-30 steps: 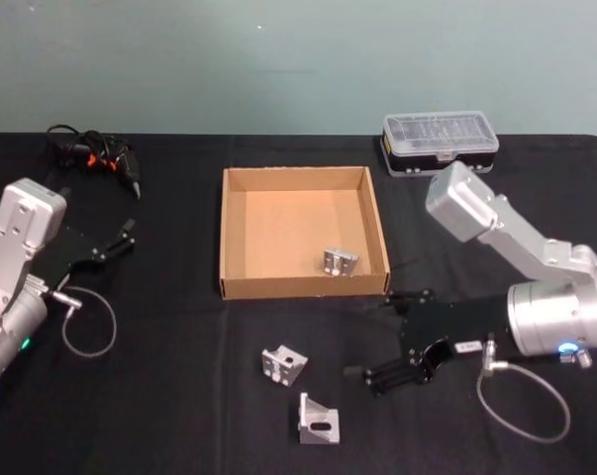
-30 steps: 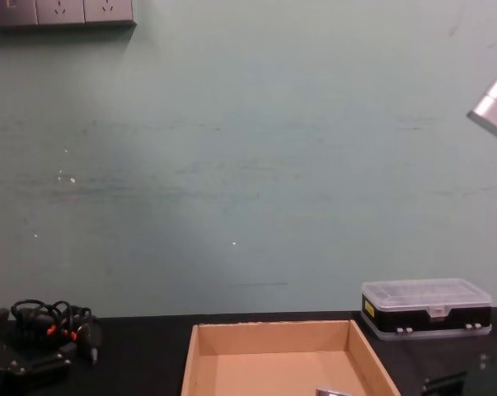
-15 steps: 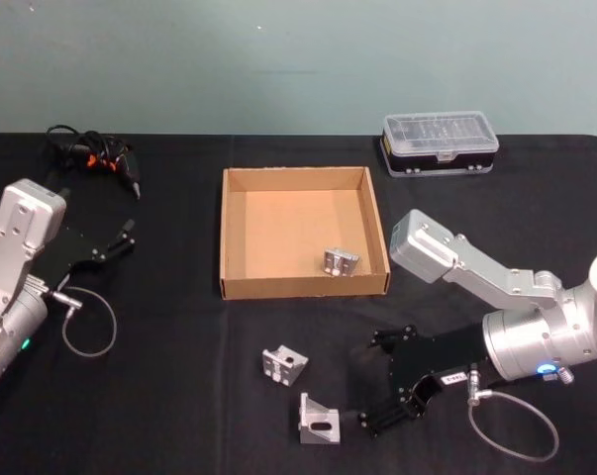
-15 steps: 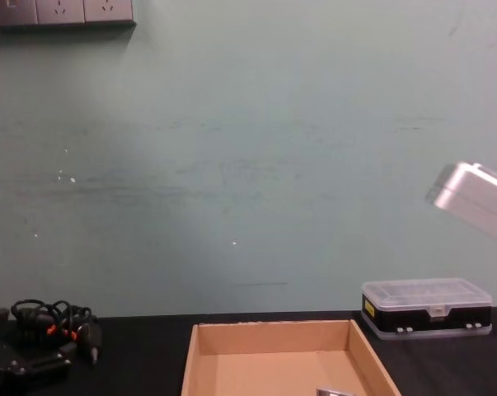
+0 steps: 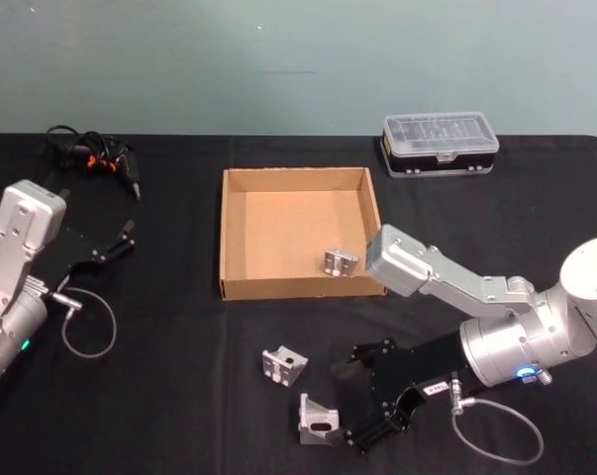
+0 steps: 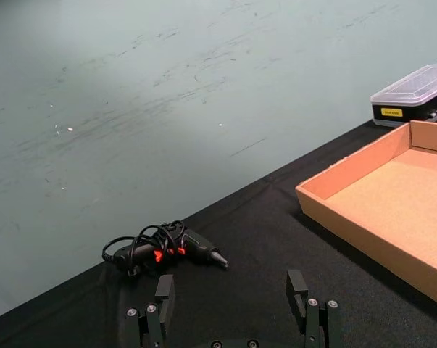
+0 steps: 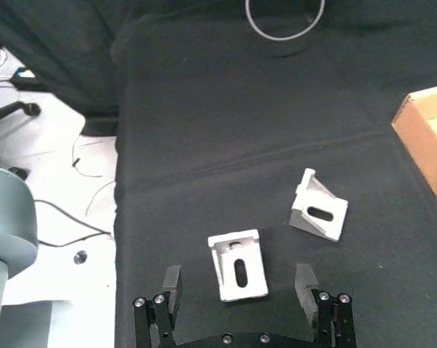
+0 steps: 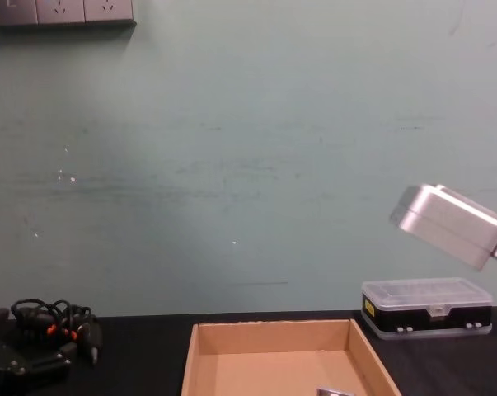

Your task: Use one hand to pick up the angle iron from the table and place it into the box.

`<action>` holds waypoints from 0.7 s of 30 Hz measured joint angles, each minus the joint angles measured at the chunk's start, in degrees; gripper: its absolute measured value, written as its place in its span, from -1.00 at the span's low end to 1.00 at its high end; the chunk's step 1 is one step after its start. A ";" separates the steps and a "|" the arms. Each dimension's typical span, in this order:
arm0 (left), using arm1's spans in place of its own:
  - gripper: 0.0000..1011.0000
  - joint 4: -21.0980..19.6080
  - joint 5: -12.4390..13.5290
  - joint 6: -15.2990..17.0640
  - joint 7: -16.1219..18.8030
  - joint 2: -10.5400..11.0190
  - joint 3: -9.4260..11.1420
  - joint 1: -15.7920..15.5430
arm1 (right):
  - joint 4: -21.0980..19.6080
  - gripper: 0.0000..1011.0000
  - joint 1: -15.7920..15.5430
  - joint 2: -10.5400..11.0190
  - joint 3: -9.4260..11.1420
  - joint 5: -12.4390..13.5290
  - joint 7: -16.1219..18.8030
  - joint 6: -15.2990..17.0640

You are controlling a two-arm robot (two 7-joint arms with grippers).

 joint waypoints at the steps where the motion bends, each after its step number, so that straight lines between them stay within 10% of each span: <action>1: 1.00 0.00 0.00 0.00 0.00 0.00 0.00 0.00 | 0.27 0.98 0.31 -0.20 -0.41 -0.16 0.40 -0.09; 21: 1.00 0.00 0.00 0.00 0.00 0.00 0.00 0.00 | 4.48 0.98 3.76 -3.67 -4.62 -1.67 2.78 -1.16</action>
